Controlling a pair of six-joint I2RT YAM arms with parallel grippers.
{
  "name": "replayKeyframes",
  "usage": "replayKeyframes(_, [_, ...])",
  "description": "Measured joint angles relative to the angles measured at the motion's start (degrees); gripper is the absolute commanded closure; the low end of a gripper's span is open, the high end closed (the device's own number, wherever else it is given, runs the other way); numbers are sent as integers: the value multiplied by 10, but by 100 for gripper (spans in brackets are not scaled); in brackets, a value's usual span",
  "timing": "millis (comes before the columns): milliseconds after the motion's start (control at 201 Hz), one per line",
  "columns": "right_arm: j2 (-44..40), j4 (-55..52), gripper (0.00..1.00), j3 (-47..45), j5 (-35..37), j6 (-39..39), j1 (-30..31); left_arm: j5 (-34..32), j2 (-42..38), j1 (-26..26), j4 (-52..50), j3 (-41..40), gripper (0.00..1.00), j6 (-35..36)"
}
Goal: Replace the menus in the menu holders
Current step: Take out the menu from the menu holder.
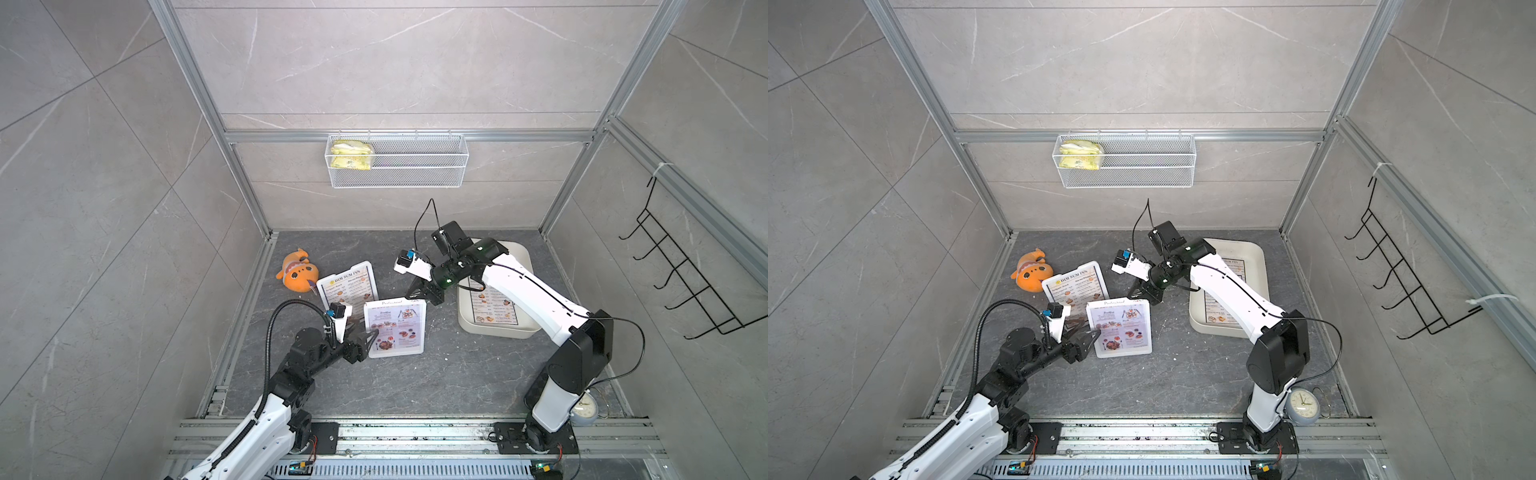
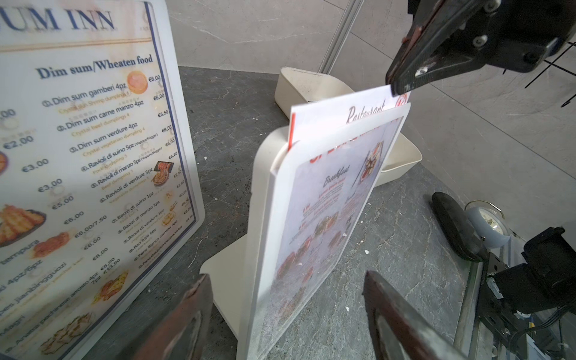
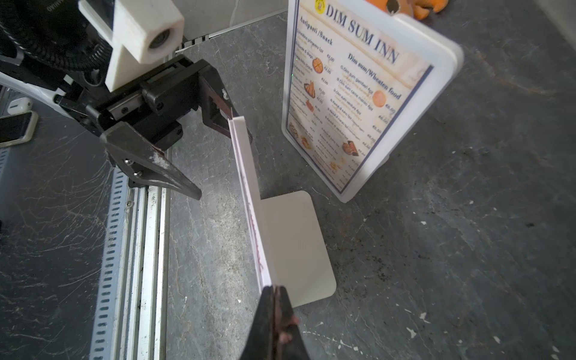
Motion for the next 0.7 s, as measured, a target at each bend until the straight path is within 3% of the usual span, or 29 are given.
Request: replayKeyframes(697, [-131, 114, 100, -13, 76, 50, 0, -5, 5, 0, 0, 0, 19, 9])
